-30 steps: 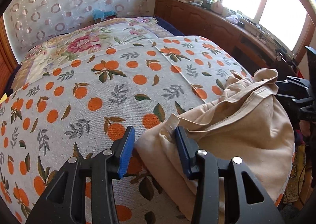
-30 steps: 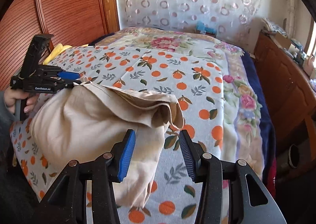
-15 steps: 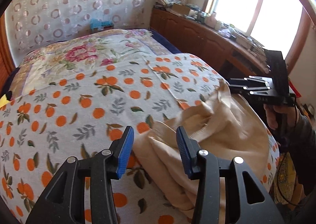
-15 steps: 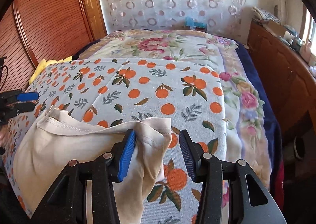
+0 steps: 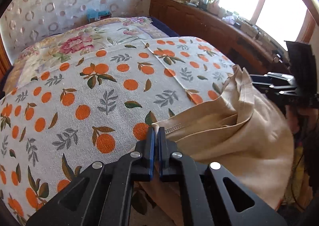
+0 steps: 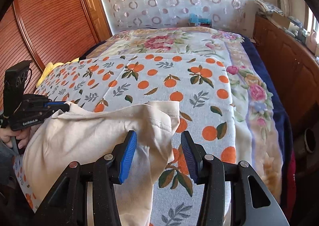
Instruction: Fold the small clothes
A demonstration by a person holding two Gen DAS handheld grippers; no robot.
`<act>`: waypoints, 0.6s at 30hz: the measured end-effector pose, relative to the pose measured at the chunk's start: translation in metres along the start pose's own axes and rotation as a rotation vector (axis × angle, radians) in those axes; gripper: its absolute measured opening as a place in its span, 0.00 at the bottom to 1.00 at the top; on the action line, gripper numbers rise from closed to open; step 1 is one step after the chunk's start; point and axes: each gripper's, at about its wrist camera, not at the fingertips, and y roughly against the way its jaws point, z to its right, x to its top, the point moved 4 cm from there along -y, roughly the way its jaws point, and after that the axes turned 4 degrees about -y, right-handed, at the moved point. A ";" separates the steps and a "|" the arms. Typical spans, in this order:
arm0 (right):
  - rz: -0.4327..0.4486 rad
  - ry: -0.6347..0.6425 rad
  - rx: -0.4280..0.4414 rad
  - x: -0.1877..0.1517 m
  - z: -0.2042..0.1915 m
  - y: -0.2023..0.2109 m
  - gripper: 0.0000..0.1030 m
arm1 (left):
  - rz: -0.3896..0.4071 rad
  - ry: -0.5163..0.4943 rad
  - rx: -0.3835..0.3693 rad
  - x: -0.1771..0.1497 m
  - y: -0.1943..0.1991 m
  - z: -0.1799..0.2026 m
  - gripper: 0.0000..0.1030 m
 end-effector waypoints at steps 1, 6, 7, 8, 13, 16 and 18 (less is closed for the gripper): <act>-0.001 -0.002 0.002 0.000 0.001 -0.001 0.47 | 0.017 0.006 0.013 0.000 0.004 -0.003 0.04; -0.002 -0.013 -0.009 -0.002 0.002 -0.004 0.47 | 0.098 0.150 0.053 0.001 0.026 -0.031 0.04; -0.003 -0.018 -0.009 -0.002 0.003 -0.004 0.47 | 0.095 0.157 0.068 0.000 0.025 -0.033 0.04; -0.001 -0.025 -0.008 -0.002 0.003 -0.004 0.47 | 0.090 0.156 0.088 -0.001 0.026 -0.032 0.04; 0.017 -0.049 0.004 -0.005 -0.001 0.007 0.57 | 0.077 0.152 0.080 -0.011 0.034 -0.027 0.27; 0.016 -0.056 0.018 -0.010 -0.005 0.012 0.62 | 0.086 0.141 0.036 -0.016 0.042 -0.018 0.44; 0.004 -0.049 0.021 -0.013 -0.008 0.012 0.62 | 0.082 0.132 0.003 -0.019 0.046 -0.009 0.44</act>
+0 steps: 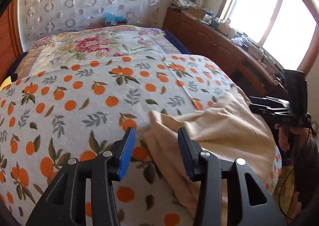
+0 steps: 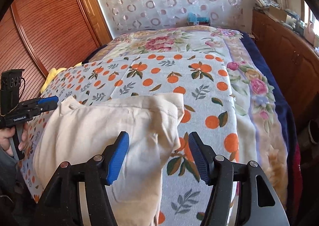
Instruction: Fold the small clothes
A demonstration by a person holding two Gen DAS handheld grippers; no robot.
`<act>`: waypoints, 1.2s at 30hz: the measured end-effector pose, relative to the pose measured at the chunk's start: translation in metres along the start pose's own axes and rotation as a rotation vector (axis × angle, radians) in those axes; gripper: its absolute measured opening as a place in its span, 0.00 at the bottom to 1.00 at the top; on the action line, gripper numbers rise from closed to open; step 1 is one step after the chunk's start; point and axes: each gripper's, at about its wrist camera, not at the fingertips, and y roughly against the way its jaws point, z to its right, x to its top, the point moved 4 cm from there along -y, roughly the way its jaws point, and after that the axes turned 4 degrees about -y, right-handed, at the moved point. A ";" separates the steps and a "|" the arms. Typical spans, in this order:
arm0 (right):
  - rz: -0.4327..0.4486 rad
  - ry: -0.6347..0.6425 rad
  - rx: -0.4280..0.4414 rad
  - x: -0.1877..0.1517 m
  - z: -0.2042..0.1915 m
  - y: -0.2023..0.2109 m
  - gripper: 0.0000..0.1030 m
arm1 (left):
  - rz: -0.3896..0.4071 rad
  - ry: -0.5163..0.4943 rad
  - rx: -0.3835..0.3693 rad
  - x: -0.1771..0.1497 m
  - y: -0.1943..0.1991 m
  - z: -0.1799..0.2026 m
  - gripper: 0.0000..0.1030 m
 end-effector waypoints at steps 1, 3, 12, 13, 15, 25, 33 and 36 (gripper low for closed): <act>-0.007 -0.001 0.003 -0.002 -0.002 -0.002 0.62 | -0.002 -0.002 -0.018 -0.002 0.001 0.004 0.44; -0.030 -0.006 0.002 -0.003 -0.003 -0.008 0.63 | -0.017 -0.008 -0.044 -0.005 0.000 0.012 0.44; -0.054 -0.013 0.008 -0.005 -0.001 -0.025 0.63 | -0.097 -0.021 -0.006 -0.024 -0.022 0.029 0.44; -0.053 -0.010 0.008 -0.005 -0.001 -0.025 0.62 | -0.096 -0.023 -0.002 -0.024 -0.022 0.030 0.44; -0.058 -0.001 0.021 -0.005 -0.004 -0.025 0.60 | -0.095 -0.021 0.000 -0.024 -0.022 0.030 0.44; -0.062 0.095 0.058 -0.008 -0.029 -0.023 0.14 | -0.077 0.018 -0.079 -0.029 -0.021 0.033 0.17; 0.085 0.214 0.068 0.024 -0.071 0.021 0.12 | 0.037 0.057 -0.175 -0.015 0.035 0.024 0.10; 0.134 0.283 0.084 0.043 -0.098 0.036 0.11 | 0.109 0.054 -0.157 -0.011 0.071 0.013 0.10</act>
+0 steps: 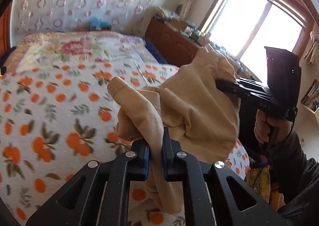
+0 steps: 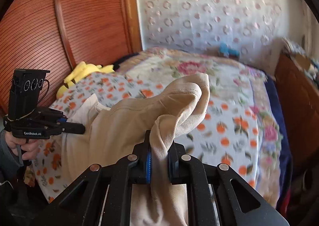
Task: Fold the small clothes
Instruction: 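Carry the folded shirt with both tools onto the bed beside the Pikachu plush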
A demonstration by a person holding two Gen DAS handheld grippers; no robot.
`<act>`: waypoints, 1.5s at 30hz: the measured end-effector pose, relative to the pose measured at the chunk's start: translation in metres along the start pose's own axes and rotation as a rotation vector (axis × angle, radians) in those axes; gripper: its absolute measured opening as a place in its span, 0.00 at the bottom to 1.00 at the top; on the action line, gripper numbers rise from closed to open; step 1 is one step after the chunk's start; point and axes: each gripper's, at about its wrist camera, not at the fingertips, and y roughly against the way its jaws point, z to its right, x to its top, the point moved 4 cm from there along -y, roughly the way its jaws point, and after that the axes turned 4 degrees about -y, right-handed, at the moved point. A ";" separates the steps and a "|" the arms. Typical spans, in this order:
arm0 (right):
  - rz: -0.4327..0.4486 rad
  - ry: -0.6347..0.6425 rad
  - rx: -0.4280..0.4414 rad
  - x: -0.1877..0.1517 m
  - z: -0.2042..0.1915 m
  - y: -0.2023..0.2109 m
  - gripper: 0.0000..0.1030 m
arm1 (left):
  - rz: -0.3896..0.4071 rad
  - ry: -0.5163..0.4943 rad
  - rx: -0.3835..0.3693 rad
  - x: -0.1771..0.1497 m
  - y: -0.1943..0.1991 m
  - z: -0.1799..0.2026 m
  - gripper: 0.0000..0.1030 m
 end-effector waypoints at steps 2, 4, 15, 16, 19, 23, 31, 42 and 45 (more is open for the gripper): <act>0.023 0.049 0.017 0.019 -0.018 0.000 0.11 | 0.052 0.011 0.016 0.004 0.027 -0.011 0.10; 0.042 0.094 0.034 0.038 -0.035 -0.006 0.11 | 0.099 0.030 0.040 0.008 0.054 -0.026 0.10; 0.062 0.260 0.175 0.140 -0.135 -0.126 0.11 | 0.234 0.159 0.279 0.002 0.134 -0.148 0.10; 0.054 0.275 0.183 0.148 -0.146 -0.142 0.11 | 0.238 0.179 0.292 0.000 0.137 -0.161 0.10; 0.019 0.315 0.206 0.175 -0.171 -0.201 0.11 | 0.241 0.244 0.324 -0.009 0.135 -0.198 0.10; -0.081 0.361 0.223 0.198 -0.200 -0.292 0.11 | 0.193 0.334 0.361 -0.029 0.120 -0.238 0.10; -0.151 0.379 0.266 0.205 -0.218 -0.386 0.09 | 0.178 0.416 0.425 -0.064 0.118 -0.268 0.11; -0.025 0.202 0.208 0.182 -0.193 -0.336 0.54 | 0.180 0.306 0.550 -0.065 0.126 -0.256 0.44; -0.053 0.162 0.256 0.160 -0.183 -0.331 0.54 | 0.162 0.267 0.579 -0.066 0.128 -0.249 0.44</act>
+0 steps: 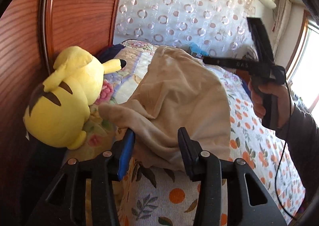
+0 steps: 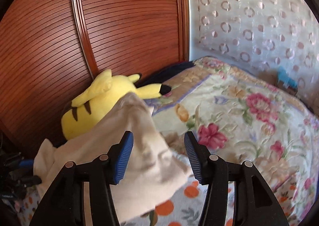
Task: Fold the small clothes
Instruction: 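Carry the folded shirt with both tools onto the bed beside the Pikachu plush, then open both tools and pull them back from the shirt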
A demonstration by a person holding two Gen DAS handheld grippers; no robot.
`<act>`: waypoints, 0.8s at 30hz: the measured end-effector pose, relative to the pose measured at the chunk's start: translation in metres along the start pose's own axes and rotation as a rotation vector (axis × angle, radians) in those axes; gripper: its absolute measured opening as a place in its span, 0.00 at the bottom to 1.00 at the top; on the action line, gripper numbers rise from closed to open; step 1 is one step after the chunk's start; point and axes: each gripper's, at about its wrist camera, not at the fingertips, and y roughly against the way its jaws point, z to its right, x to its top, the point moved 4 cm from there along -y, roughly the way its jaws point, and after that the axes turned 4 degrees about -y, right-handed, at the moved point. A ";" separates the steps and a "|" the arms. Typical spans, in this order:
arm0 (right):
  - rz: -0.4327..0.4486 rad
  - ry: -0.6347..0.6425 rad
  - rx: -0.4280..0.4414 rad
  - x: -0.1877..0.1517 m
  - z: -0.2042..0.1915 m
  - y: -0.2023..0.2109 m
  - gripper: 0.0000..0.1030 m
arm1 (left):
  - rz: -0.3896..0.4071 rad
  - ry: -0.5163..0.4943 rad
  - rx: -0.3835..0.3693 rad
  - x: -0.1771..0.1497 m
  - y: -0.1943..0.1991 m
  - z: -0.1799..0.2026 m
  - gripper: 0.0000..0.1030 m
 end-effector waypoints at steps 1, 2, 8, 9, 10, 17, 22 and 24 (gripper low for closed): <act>-0.019 -0.010 0.004 -0.007 0.002 -0.003 0.54 | 0.000 -0.009 0.009 0.000 0.001 0.002 0.44; -0.041 -0.012 -0.011 -0.015 0.004 -0.008 0.54 | 0.002 -0.016 0.016 0.000 0.004 0.004 0.44; -0.049 -0.083 -0.031 -0.031 0.010 -0.009 0.54 | 0.030 -0.043 0.028 -0.002 0.027 0.023 0.45; -0.032 -0.085 -0.034 -0.032 0.008 0.001 0.54 | 0.034 -0.049 0.028 -0.003 0.031 0.027 0.45; -0.015 -0.080 -0.041 -0.031 0.005 0.012 0.54 | 0.036 -0.055 0.029 -0.003 0.035 0.031 0.45; 0.123 -0.080 -0.105 -0.076 -0.027 0.131 0.54 | 0.071 -0.144 0.020 -0.003 0.064 0.075 0.45; 0.189 -0.125 -0.163 -0.135 -0.049 0.209 0.54 | 0.099 -0.206 0.008 -0.007 0.082 0.113 0.45; 0.211 -0.135 -0.191 -0.156 -0.059 0.239 0.56 | 0.107 -0.224 -0.002 -0.010 0.089 0.128 0.45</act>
